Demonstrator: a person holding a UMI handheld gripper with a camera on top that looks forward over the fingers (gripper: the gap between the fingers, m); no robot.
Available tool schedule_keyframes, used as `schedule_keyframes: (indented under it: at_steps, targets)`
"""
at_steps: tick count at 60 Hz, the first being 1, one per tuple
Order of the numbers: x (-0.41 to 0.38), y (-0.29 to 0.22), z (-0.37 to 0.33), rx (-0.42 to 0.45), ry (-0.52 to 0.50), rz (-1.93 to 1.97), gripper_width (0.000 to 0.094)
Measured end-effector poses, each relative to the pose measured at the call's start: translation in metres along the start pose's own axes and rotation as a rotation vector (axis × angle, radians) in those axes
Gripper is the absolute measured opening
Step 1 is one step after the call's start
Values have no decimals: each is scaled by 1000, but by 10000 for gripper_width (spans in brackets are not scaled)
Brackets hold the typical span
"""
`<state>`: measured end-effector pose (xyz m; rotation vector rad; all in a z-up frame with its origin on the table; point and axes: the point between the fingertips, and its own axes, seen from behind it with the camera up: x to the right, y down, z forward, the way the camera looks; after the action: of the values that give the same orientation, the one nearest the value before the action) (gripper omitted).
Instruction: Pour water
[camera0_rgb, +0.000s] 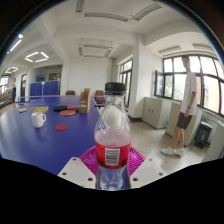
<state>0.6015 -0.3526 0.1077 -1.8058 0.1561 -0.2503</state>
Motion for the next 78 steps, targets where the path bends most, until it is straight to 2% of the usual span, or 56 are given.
schedule_keyframes:
  at_steps: [9, 19, 27, 31, 36, 41, 49, 56, 63, 70, 78]
  targets:
    - [12, -57, 18, 53, 104, -101, 331]
    - [3, -174, 63, 160, 281, -366, 330]
    - [-54, -288, 105, 284, 409, -762, 331]
    - [-108, -322, 128, 348, 447, -1005, 333]
    - [-193, -347, 164, 421, 434, -1306, 333]
    - [-273, -348, 187, 482, 399, -1600, 335]
    - [-376, -302, 230, 564, 295, -1987, 330]
    - [-422, -249, 263, 576, 212, -2244, 331]
    - [-442, -223, 262, 576, 145, -2343, 333]
    - [-434, -230, 264, 545, 145, -2275, 331]
    - [-428, -288, 240, 572, 138, -1926, 332]
